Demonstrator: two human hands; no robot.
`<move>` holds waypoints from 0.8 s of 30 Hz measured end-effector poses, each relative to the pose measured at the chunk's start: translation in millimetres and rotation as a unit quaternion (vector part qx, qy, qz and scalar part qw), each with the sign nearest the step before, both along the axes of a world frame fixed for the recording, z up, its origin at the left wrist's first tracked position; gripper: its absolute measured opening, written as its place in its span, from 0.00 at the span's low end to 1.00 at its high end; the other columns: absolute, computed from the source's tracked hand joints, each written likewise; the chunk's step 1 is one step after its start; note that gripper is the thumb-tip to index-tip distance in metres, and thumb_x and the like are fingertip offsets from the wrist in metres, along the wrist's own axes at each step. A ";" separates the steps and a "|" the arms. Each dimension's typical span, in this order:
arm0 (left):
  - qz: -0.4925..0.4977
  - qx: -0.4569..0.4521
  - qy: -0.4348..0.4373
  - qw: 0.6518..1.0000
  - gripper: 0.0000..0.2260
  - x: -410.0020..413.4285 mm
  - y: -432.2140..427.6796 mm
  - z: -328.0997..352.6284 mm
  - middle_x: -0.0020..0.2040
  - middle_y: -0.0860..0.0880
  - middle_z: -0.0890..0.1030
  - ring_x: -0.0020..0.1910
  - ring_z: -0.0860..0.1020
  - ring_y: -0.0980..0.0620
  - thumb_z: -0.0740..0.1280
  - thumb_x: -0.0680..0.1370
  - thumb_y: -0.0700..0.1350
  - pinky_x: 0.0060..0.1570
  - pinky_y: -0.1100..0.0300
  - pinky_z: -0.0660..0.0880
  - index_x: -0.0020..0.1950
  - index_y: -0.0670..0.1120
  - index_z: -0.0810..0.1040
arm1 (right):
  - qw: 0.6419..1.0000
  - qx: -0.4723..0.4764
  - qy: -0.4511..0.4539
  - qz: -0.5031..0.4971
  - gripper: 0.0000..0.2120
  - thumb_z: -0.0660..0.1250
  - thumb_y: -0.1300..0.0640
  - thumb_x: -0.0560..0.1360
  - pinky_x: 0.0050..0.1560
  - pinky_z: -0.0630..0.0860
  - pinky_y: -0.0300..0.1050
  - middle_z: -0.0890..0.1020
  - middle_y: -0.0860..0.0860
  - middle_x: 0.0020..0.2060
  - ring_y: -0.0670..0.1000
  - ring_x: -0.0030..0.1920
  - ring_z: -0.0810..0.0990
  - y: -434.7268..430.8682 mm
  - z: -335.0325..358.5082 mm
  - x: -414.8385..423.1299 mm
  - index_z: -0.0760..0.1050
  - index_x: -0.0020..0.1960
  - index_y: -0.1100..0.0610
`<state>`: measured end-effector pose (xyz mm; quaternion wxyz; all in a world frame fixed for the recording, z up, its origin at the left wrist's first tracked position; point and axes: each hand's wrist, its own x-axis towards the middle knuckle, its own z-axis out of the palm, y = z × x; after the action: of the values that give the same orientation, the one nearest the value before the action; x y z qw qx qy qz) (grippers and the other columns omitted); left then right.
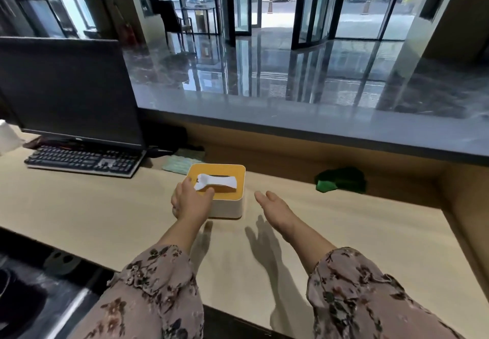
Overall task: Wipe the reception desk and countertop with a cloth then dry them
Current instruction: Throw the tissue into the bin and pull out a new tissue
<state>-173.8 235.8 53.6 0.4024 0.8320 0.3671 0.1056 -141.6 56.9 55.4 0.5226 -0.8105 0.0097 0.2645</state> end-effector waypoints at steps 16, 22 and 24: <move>0.041 -0.202 -0.024 0.978 0.19 34.7 53.1 -43.9 0.53 0.41 0.79 0.46 0.77 0.44 0.59 0.70 0.40 0.38 0.58 0.70 0.60 0.41 0.75 | 0.980 0.160 0.099 -0.064 0.24 0.50 0.42 0.82 0.63 0.68 0.45 0.76 0.50 0.63 0.50 0.56 0.74 63.5 -32.9 44.2 0.70 0.69 0.54; -0.010 -0.198 -0.026 0.980 0.17 47.2 13.6 -25.7 0.53 0.38 0.79 0.41 0.73 0.47 0.57 0.71 0.37 0.33 0.60 0.67 0.57 0.41 0.76 | 0.967 0.194 0.122 -0.107 0.22 0.52 0.45 0.82 0.59 0.70 0.47 0.75 0.52 0.58 0.51 0.54 0.74 17.9 -26.4 44.1 0.67 0.71 0.56; -0.025 -0.197 -0.028 0.980 0.14 54.2 -7.3 -19.3 0.50 0.41 0.79 0.43 0.74 0.46 0.56 0.74 0.35 0.36 0.59 0.69 0.54 0.42 0.76 | 0.965 0.194 0.125 -0.126 0.23 0.52 0.46 0.82 0.57 0.69 0.46 0.74 0.52 0.57 0.51 0.53 0.73 -2.3 -22.8 46.8 0.65 0.72 0.56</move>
<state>-119.6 228.5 34.3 0.5709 0.7419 0.3487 0.0446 -94.8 54.6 32.6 0.6937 -0.6460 0.1260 0.2926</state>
